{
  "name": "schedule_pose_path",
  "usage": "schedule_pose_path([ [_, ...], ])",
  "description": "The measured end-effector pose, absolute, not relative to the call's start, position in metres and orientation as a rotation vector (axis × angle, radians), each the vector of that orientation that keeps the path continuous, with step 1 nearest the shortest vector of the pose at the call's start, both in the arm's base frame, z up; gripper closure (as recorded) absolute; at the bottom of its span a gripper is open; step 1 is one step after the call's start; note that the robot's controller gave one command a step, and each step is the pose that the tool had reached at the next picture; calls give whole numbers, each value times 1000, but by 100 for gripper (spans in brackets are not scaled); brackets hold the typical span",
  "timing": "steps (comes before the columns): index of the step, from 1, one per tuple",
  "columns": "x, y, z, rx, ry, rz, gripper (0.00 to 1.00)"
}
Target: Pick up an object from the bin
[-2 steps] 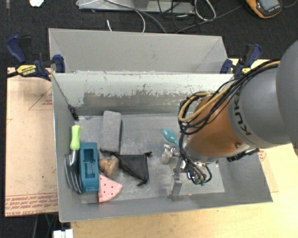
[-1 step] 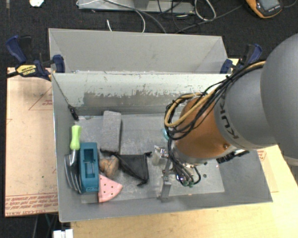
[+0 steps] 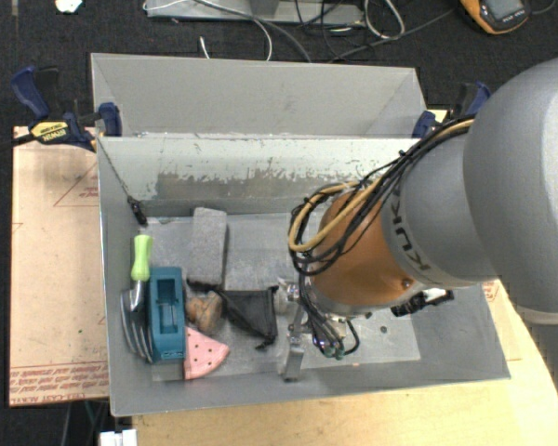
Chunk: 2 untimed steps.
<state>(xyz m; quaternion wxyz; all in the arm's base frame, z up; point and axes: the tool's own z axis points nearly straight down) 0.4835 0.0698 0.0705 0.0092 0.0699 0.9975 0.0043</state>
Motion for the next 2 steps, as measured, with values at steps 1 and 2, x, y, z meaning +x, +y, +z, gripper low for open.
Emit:
schedule_pose_path([
  [1,510,99,70,312,3111,15,0],
  [2,502,147,75,687,3051,17,100],
])
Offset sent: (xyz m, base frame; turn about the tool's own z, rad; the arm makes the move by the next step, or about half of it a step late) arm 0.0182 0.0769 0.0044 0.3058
